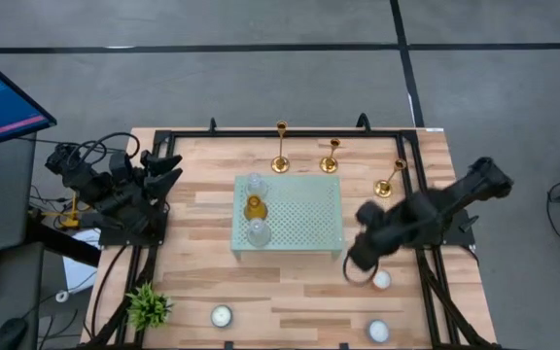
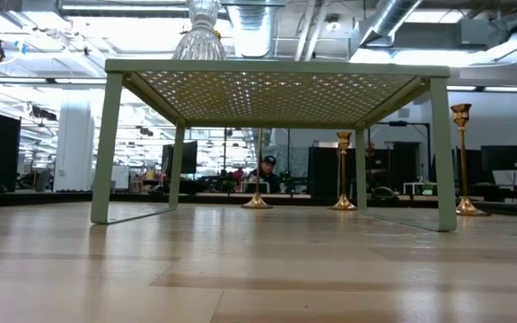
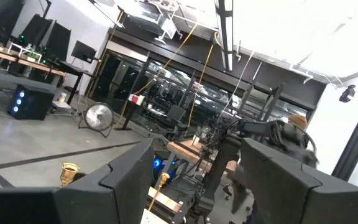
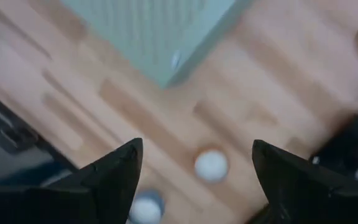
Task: Pick & Place candle stick holders
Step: Put the orange scented candle on the shelf
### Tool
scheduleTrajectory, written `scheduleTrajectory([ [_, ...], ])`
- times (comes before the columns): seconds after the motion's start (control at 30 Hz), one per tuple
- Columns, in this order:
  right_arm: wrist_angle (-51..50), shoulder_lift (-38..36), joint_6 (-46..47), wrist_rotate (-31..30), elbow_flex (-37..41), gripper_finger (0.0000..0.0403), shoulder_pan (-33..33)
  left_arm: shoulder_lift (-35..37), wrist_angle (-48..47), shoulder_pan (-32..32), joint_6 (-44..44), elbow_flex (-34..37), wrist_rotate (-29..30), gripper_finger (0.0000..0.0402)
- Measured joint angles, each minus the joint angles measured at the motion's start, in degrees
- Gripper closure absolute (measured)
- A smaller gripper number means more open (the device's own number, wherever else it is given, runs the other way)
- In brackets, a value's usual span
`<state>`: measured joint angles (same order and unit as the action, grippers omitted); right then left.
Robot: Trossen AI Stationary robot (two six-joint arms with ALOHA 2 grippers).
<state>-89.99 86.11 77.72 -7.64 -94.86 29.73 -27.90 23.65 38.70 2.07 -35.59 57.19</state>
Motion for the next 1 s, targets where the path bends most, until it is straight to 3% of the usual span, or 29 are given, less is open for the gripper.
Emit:
scheduleTrajectory([
  [0.13,0.01,3.17,3.13,5.16,2.66,0.01,4.18,0.0,-0.02,0.0,0.01,-0.01,0.0,0.0161],
  [0.37,5.68,2.37,6.07,13.9,16.96,0.0075,10.24,0.0,-0.23,0.0,0.21,-0.02,-0.03,0.0161],
  [0.67,24.71,-1.18,7.0,15.23,34.47,0.0058,11.4,0.0,-0.28,0.0,0.22,-0.02,-0.37,0.0161],
  [1.0,35.87,-1.01,6.06,15.7,42.98,0.0034,10.59,0.0,-0.26,-0.02,0.04,-0.02,0.07,0.0161],
])
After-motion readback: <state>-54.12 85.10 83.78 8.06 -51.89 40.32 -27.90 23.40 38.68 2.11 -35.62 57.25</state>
